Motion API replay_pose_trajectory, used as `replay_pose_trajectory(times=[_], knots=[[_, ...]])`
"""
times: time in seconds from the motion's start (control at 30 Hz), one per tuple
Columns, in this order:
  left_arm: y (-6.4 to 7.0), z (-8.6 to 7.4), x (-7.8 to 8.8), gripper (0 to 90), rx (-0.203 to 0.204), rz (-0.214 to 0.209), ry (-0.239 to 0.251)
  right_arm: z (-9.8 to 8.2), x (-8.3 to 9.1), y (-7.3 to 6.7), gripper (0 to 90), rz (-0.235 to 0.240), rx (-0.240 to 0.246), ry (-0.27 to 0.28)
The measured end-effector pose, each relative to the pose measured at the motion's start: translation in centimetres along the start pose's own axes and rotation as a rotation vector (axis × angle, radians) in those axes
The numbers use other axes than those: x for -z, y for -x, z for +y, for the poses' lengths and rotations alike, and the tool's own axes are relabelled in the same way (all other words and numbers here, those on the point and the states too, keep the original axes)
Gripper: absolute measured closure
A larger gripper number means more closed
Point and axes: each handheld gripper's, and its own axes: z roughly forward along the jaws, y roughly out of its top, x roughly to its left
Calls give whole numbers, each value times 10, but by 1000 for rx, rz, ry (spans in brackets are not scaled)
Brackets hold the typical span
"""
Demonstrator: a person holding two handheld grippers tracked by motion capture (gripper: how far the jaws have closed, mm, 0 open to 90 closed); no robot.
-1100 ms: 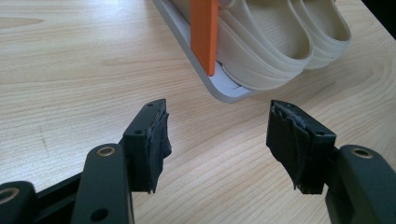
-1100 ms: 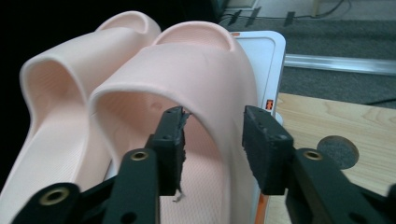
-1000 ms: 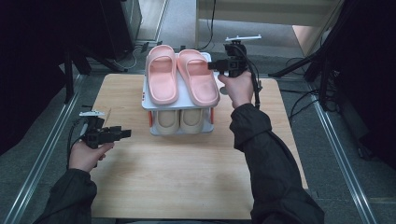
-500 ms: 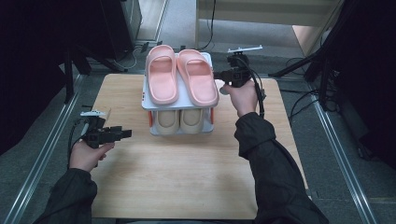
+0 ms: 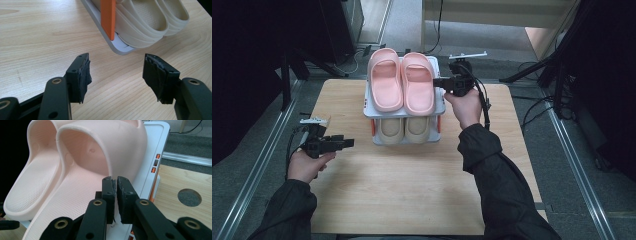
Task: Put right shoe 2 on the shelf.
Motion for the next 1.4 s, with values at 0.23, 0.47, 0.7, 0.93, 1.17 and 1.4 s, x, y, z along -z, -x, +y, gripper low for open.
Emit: replay_pose_trajectory(times=[0.23, 0.47, 0.7, 0.93, 1.17, 1.4], knots=[[0, 2, -2, 387, -2, -3, 2, -4, 3, 2, 848, 1, -1, 18], [1, 4, -5, 387, -6, -13, 0, -10, 12, 7, 837, -4, 21, 33], [6, 9, -12, 386, -26, -26, -17, -22, 25, 12, 821, -7, 49, 44], [10, 14, -22, 386, -40, -40, -29, -37, 43, 18, 822, -12, 56, 66], [17, 18, -30, 389, -67, -56, -42, -58, 51, 22, 801, 0, 62, 61], [23, 21, -36, 390, -88, -68, -57, -83, 52, 24, 769, 18, 75, 47]])
